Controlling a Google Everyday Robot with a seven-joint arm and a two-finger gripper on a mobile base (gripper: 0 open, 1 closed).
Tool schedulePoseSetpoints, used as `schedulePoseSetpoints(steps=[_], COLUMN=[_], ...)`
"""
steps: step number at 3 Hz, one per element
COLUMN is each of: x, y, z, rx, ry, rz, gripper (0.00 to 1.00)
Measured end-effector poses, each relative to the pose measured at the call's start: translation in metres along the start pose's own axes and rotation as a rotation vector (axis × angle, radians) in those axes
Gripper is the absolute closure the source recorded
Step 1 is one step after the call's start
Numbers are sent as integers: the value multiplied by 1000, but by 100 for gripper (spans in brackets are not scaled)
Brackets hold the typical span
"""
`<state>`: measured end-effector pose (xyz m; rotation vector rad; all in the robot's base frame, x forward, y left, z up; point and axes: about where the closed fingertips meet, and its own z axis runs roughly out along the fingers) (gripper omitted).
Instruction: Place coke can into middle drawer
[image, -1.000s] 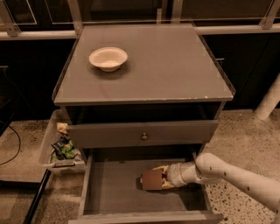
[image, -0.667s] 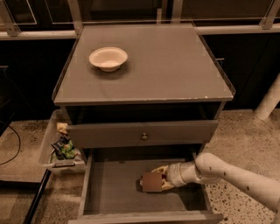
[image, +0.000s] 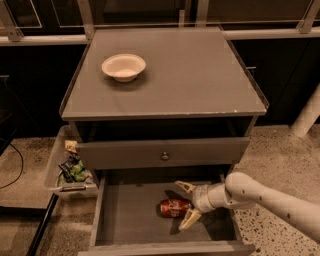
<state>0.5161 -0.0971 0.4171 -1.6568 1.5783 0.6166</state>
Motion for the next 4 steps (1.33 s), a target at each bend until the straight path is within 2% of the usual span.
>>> schedulePoseSetpoints(steps=[1, 3, 4], x=[-29, -86, -89], y=[4, 24, 26], z=[-27, -118, -127], rx=[20, 63, 68], ry=[27, 78, 85], rz=[-82, -230, -238], gripper=[0, 0, 0])
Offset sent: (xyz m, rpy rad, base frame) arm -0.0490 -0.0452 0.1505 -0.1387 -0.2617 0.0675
